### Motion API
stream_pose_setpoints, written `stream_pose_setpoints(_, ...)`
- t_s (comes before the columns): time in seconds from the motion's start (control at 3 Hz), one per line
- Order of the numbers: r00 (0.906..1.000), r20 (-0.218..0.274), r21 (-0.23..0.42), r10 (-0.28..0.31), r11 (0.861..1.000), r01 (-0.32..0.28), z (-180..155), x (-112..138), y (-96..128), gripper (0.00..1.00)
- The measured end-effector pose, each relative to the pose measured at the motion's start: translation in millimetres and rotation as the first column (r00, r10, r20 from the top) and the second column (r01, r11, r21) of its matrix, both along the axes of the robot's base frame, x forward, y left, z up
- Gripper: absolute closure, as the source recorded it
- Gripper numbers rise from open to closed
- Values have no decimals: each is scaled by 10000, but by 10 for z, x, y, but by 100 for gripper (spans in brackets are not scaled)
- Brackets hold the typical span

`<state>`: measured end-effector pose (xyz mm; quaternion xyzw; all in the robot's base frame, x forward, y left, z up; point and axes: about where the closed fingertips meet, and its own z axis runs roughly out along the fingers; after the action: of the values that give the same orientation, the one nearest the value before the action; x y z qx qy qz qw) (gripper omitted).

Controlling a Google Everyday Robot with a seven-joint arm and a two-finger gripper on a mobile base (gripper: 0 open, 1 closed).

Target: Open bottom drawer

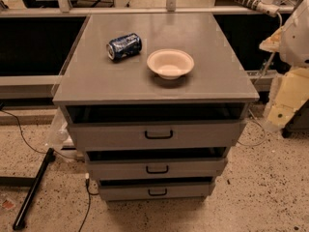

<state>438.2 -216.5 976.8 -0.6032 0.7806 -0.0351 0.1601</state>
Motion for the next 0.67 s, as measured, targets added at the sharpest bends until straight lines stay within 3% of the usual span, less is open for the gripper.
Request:
stream_pose_setpoints(0.33, 10000, 7, 2, 0, 10000, 0, 1, 0, 1, 0)
stream_pose_setpoints(0.67, 9987, -62, 416, 503, 9979, -500, -192, -95, 92, 0)
